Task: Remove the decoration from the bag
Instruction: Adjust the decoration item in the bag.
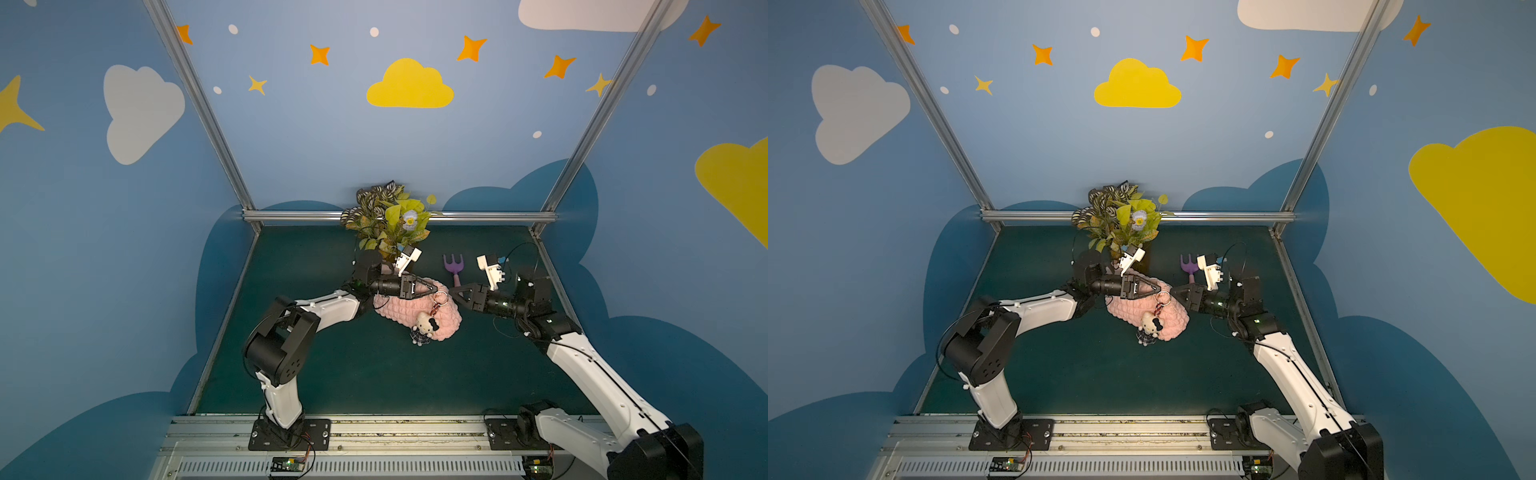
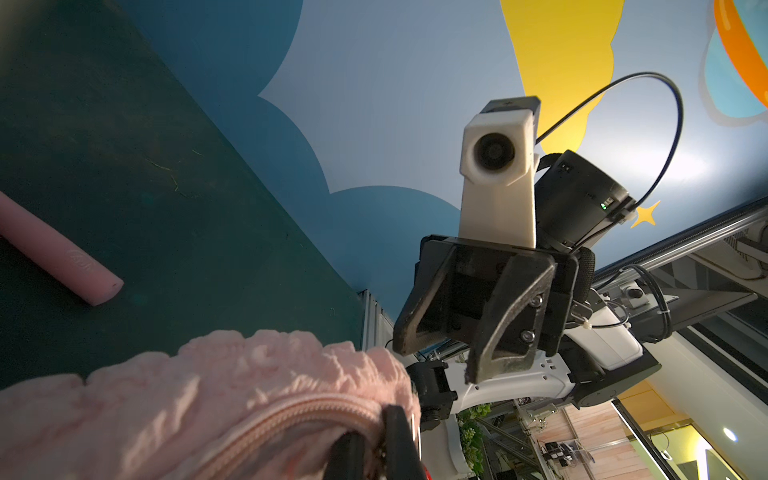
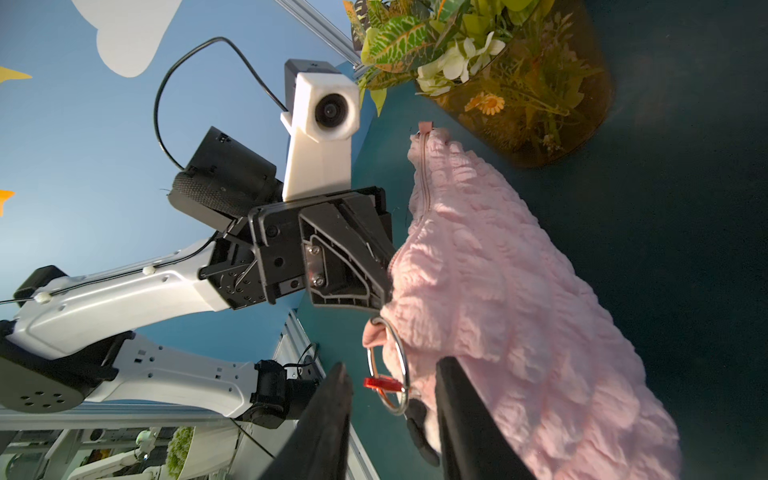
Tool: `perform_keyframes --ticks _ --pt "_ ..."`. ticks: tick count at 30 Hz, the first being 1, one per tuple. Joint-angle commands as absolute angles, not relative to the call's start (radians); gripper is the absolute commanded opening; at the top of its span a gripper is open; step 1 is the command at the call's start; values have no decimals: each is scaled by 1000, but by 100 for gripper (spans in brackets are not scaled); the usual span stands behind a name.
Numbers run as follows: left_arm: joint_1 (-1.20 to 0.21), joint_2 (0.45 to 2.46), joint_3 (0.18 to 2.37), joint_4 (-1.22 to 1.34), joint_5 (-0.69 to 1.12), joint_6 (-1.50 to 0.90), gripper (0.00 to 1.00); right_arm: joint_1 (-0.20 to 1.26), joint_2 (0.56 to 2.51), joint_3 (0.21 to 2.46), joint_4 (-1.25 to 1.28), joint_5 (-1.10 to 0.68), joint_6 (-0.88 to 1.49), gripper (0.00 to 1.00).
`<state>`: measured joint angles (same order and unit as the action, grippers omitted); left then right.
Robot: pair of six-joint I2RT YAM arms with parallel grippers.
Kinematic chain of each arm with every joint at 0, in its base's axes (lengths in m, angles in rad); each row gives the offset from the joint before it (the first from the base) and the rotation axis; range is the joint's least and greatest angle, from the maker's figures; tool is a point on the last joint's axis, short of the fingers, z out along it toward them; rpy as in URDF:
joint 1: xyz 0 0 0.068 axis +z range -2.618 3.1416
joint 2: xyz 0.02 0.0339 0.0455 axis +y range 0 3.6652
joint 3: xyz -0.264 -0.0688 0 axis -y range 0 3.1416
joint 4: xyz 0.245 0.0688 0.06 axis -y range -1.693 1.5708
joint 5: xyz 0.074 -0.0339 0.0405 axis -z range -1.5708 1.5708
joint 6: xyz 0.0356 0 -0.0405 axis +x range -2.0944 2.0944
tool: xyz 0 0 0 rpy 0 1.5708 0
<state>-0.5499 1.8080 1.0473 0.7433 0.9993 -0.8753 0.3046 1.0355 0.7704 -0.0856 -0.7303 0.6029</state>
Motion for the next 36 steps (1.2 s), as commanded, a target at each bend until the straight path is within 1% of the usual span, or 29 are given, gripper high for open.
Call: perform_keyframes --ticks 1,16,18,23,25,28,29,31,33,34,35,36 --pt "-545 1769 1084 760 1029 -835 2 308 1013 767 -58 -768 609 36" --pt "-546 1759 1093 750 1032 -834 2 354 1087 785 -78 -787 592 32" --pt "-545 1757 1095 750 1032 -834 2 360 1093 785 -75 -790 589 31" --pt "-544 1756 1098 741 1033 -830 2 369 1087 786 -78 -792 588 21" --pt "-545 1757 1101 737 1035 -828 2 369 1079 785 -90 -789 580 15" --pt "-544 1752 1102 714 1032 -808 2 368 1064 782 -121 -785 566 2" --pt "-543 1748 1103 699 1028 -796 2 369 1061 778 -123 -784 566 0" --pt "-546 1738 1104 662 1014 -768 2 368 1060 776 -129 -786 562 0" --pt "-543 1720 1104 611 990 -733 7 368 1062 776 -130 -788 560 0" --pt "-543 1710 1104 586 975 -719 13 368 1064 774 -129 -787 559 0" --pt "-542 1699 1103 560 960 -702 21 368 1065 773 -126 -789 559 0" --pt "-539 1685 1102 536 945 -689 27 368 1068 771 -120 -790 563 0"
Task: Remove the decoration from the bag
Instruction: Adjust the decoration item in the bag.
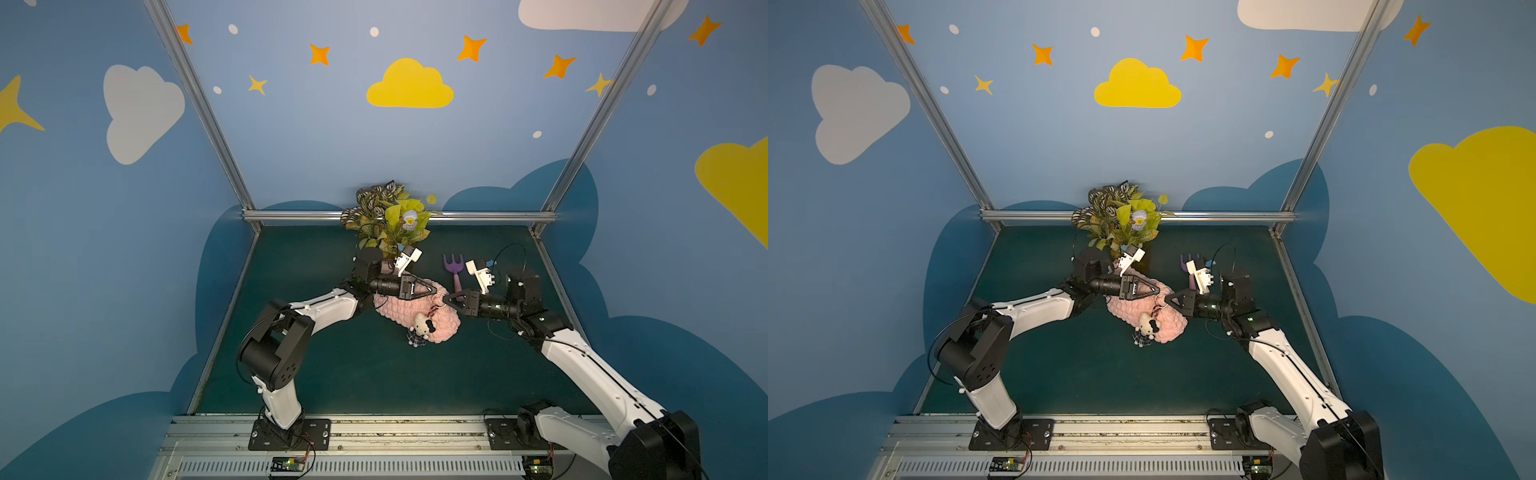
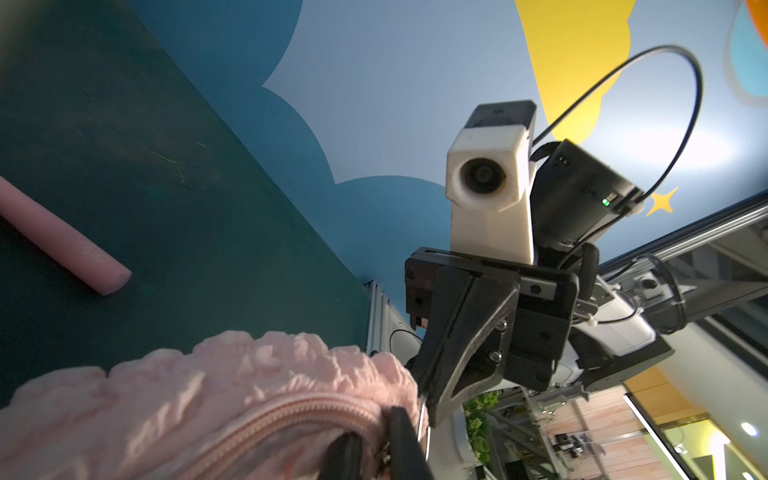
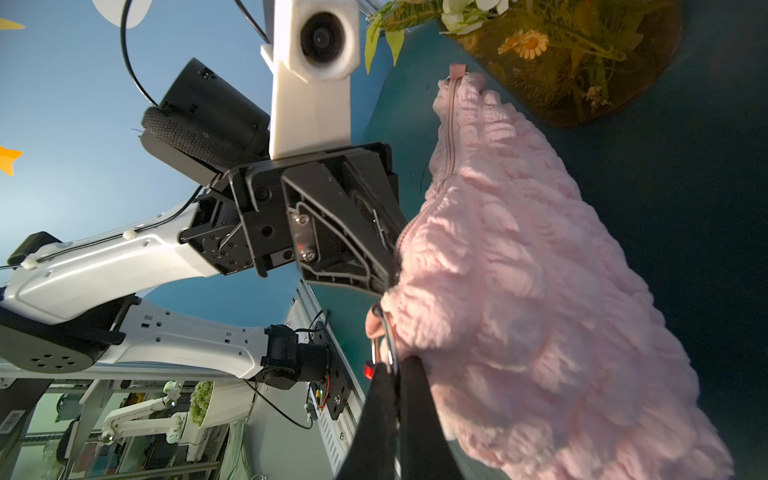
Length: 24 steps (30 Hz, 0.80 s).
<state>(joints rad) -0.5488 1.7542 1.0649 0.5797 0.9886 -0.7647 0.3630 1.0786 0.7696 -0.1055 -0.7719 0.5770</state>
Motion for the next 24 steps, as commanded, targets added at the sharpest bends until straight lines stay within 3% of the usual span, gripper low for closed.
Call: perform_keyframes --ticks 1,2,8,17,24 --pt "-534 1672 1099 517 927 -678 32 368 1071 769 -111 -795 568 0" --pt "-527 1651 1090 494 900 -668 44 367 1076 768 -93 -802 576 0" --pt "-487 1529 1027 393 749 -672 61 366 1101 768 -37 -833 598 0" --pt "-482 1420 893 464 697 -901 63 368 1086 715 100 -798 719 0" --pt "-535 1414 795 593 700 -1027 59 371 1094 678 227 -777 810 0"
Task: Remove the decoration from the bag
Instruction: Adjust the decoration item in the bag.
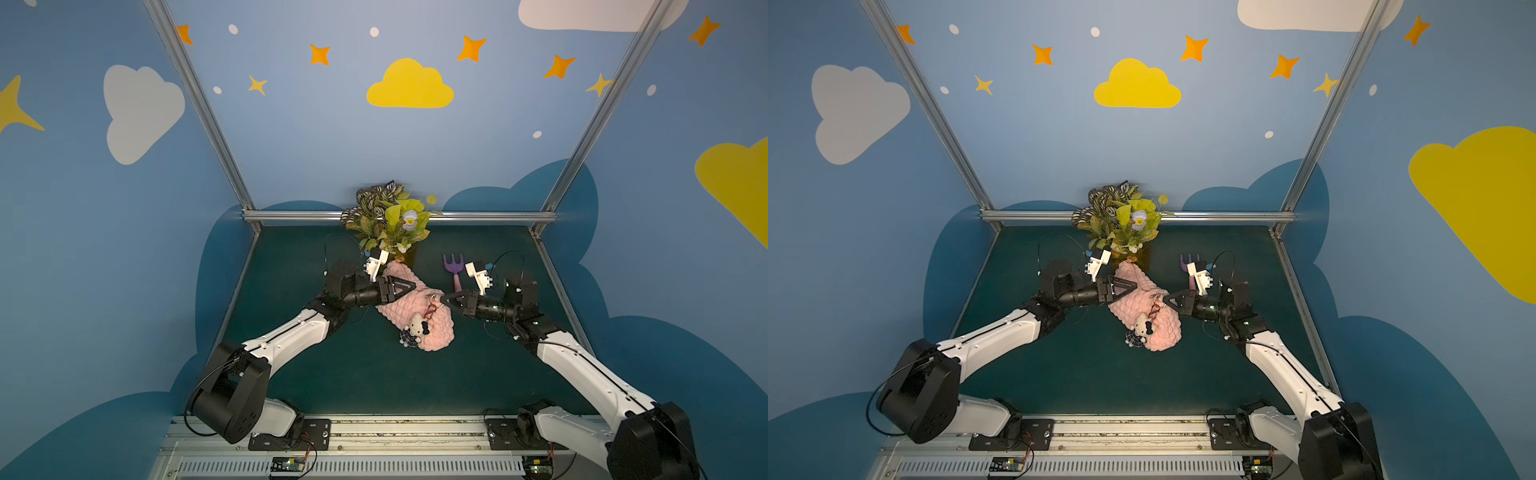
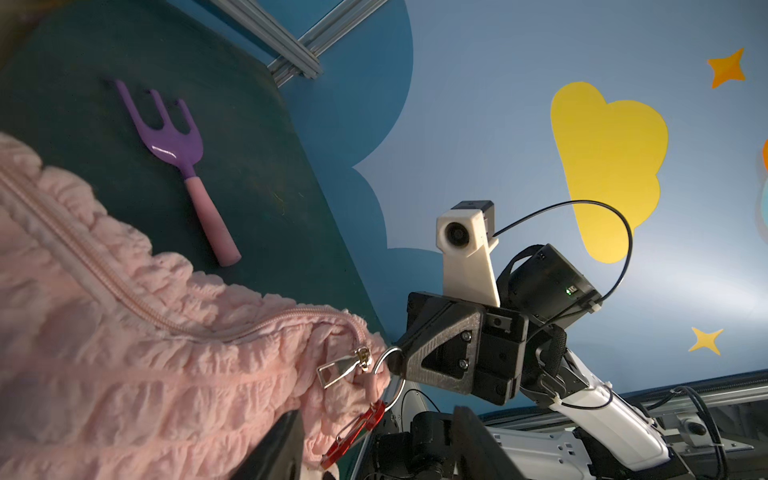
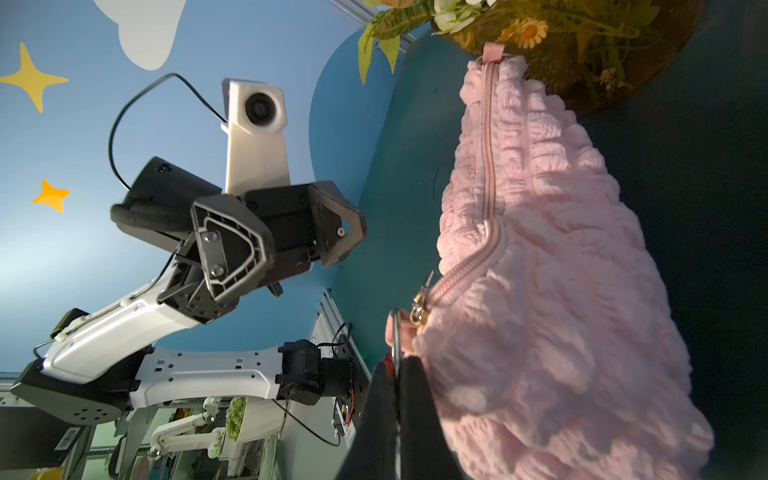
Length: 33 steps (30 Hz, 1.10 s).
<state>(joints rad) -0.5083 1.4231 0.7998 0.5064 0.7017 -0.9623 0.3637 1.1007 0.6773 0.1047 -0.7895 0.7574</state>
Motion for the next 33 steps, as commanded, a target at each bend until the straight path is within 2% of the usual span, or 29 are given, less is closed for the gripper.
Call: perform_keyframes --ticks 1,7,22,28,33 --pt "-547 1416 789 594 694 -1030 58 372 1096 677 239 -777 818 0" --pt "-610 1470 778 670 666 -1070 53 389 1107 677 261 -778 833 0" --pt "-649 1567 788 828 647 -1151 44 428 1122 677 287 -781 845 0" --pt "-652 1564 762 912 602 -1169 34 437 1135 677 274 -780 833 0" --pt "-650 1565 772 957 604 -1171 22 437 1121 677 230 -768 818 0"
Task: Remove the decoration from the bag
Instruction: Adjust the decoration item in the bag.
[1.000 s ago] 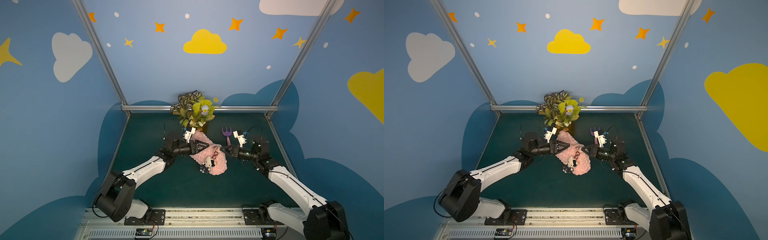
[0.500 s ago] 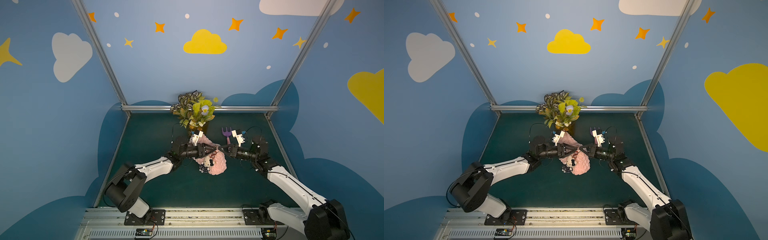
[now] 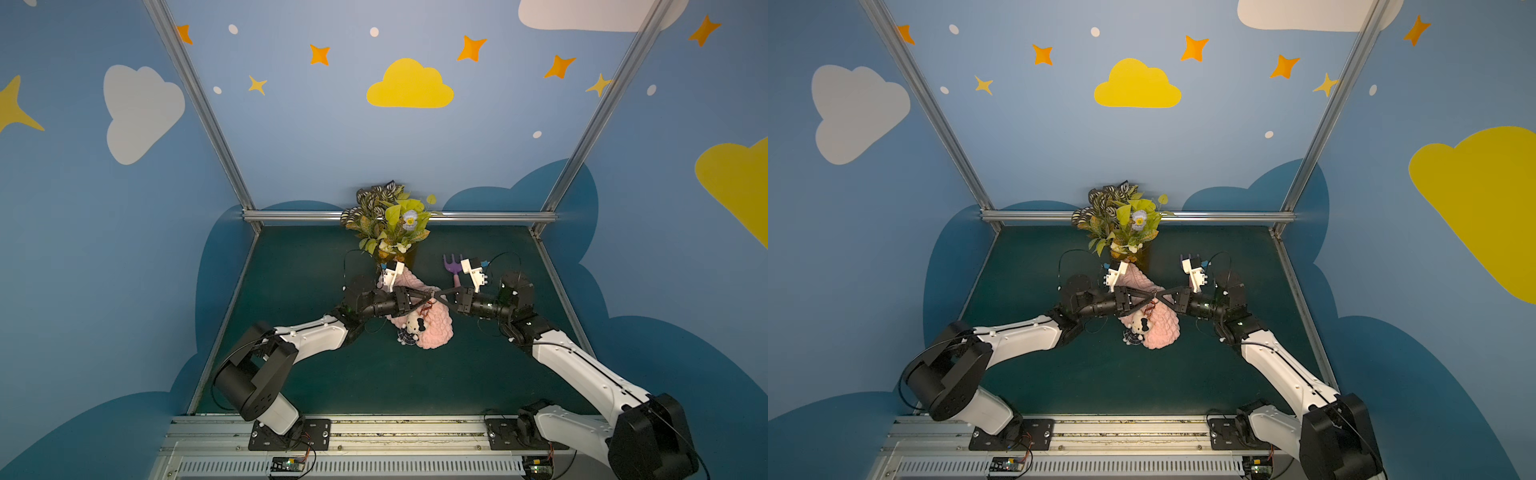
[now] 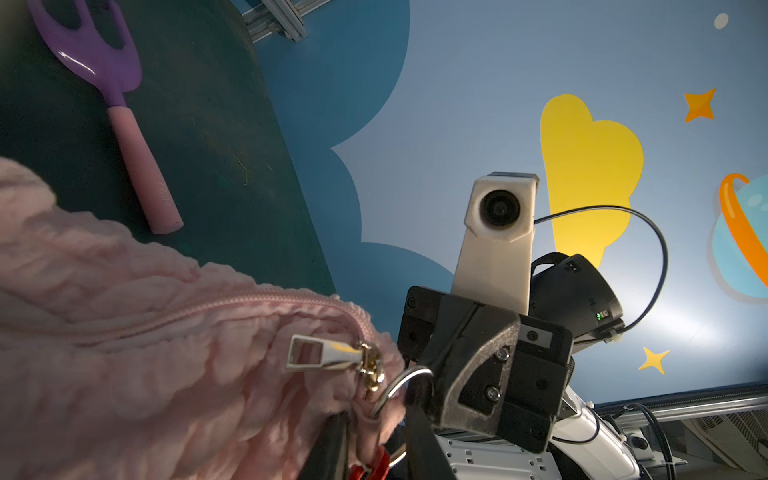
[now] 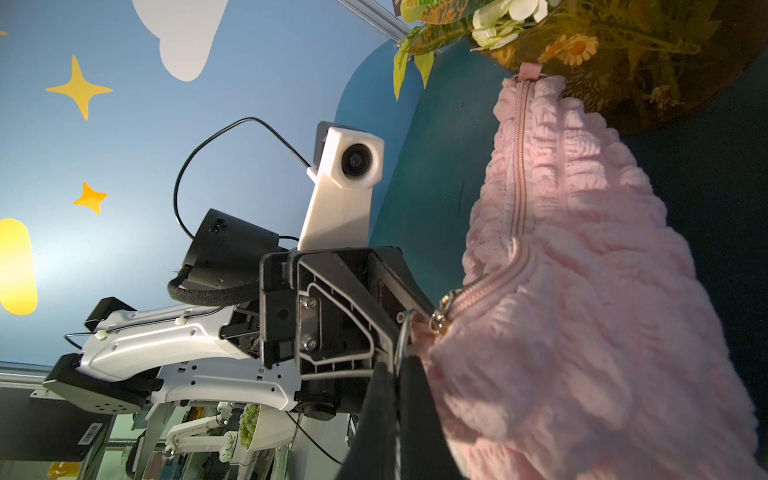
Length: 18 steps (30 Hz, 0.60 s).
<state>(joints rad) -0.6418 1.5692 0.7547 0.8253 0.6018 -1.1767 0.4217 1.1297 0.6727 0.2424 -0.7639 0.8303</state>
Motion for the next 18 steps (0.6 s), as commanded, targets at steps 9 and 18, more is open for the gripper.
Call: perform_keyframes --ticks 9,18 --pt "-653 1589 800 1008 634 -1187 31 443 1146 685 184 -777 787 0" --pt "-655 1611 833 1012 645 -1183 5 449 1156 703 161 -772 767 0"
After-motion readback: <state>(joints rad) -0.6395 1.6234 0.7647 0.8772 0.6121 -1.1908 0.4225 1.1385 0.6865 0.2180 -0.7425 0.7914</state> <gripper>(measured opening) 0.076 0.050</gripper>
